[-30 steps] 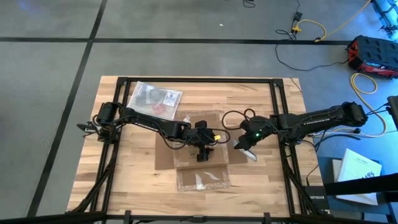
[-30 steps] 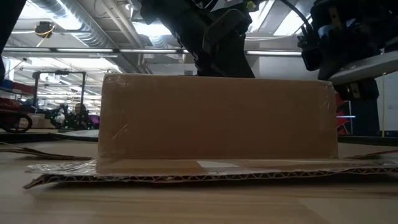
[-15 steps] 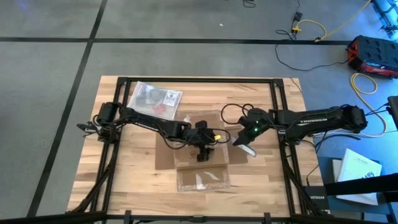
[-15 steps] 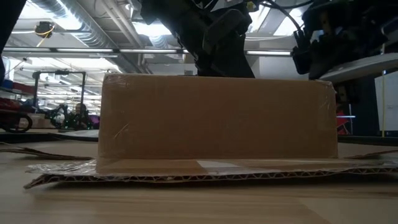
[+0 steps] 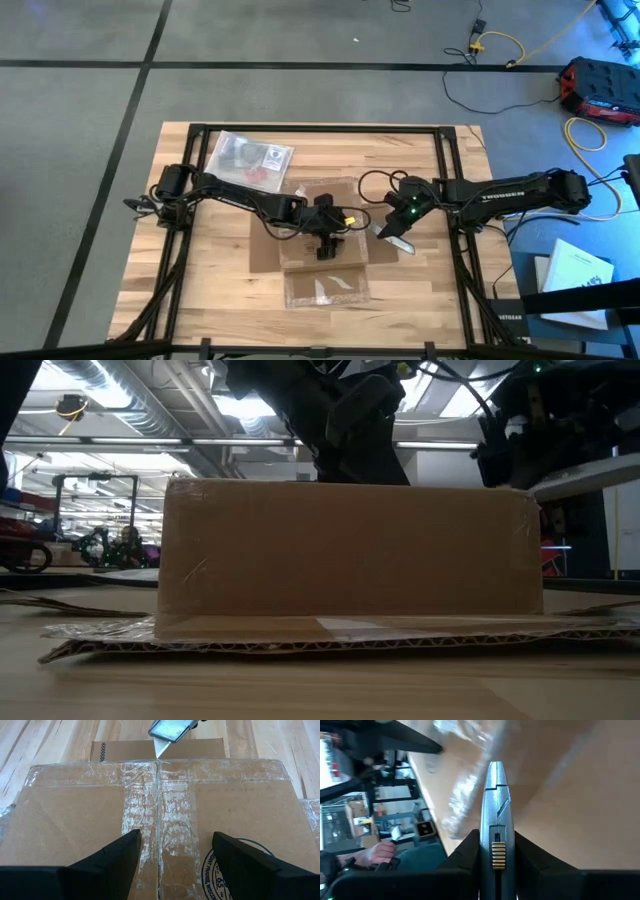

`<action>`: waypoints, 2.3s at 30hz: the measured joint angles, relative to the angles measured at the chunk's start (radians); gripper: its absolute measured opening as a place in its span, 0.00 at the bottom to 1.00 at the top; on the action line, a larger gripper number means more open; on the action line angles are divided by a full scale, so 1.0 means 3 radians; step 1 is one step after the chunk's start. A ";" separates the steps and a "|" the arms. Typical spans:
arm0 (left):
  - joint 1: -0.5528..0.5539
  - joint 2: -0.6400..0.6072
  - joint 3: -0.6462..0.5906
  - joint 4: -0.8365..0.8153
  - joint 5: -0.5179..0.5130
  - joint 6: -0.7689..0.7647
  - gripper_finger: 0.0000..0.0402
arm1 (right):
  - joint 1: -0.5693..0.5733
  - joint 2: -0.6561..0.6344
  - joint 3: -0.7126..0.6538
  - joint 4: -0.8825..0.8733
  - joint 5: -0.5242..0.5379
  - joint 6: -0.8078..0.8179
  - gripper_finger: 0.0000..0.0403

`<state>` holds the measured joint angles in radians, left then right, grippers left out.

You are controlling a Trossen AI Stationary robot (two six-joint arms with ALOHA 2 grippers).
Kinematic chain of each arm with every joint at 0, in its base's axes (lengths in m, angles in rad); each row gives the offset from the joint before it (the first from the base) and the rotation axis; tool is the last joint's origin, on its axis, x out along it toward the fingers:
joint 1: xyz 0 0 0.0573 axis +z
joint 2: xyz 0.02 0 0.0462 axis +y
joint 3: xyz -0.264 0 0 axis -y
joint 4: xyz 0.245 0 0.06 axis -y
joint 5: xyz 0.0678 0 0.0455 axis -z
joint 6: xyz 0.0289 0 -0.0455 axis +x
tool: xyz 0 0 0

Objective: Unpack boxes
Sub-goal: Break down the box until it is fully flat

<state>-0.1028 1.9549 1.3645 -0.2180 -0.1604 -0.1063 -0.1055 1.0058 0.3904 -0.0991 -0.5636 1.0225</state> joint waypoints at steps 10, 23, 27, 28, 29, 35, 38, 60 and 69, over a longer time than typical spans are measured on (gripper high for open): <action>0.0000 0.0000 -0.0001 -0.0001 0.0000 -0.0009 0.59 | 0.0000 0.0000 0.0000 0.0065 0.0016 0.0042 0.14; 0.0000 0.0000 0.0000 0.0001 -0.0001 -0.0003 0.59 | 0.0000 0.0000 0.0000 0.0032 0.0155 0.0088 0.14; 0.0000 0.0000 0.0000 0.0001 -0.0001 0.0000 0.59 | 0.0000 0.0000 0.0000 0.0040 0.0163 0.0144 0.14; 0.0000 0.0000 -0.0001 0.0001 0.0000 0.0000 0.59 | 0.0000 0.0000 0.0000 0.0041 0.0163 0.0146 0.14; 0.0000 0.0000 0.0000 0.0001 0.0000 0.0000 0.59 | 0.0000 0.0000 0.0000 0.0040 0.0164 0.0148 0.14; 0.0000 0.0000 0.0001 0.0003 -0.0001 0.0001 0.59 | 0.0000 0.0001 0.0000 -0.0029 0.0252 0.0169 0.14; 0.0000 0.0000 -0.0001 0.0003 -0.0001 0.0001 0.59 | 0.0001 0.0001 0.0001 -0.0018 0.0236 0.0168 0.14; 0.0000 0.0000 0.0001 0.0003 -0.0001 0.0004 0.59 | 0.0001 0.0001 0.0000 0.0063 0.0102 0.0159 0.14; 0.0000 0.0000 0.0001 0.0003 -0.0001 0.0004 0.59 | 0.0001 0.0052 0.0000 0.0088 0.0083 0.0167 0.14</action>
<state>-0.1028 1.9549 1.3647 -0.2173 -0.1608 -0.1051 -0.1051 1.0214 0.3904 -0.0728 -0.5387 1.0725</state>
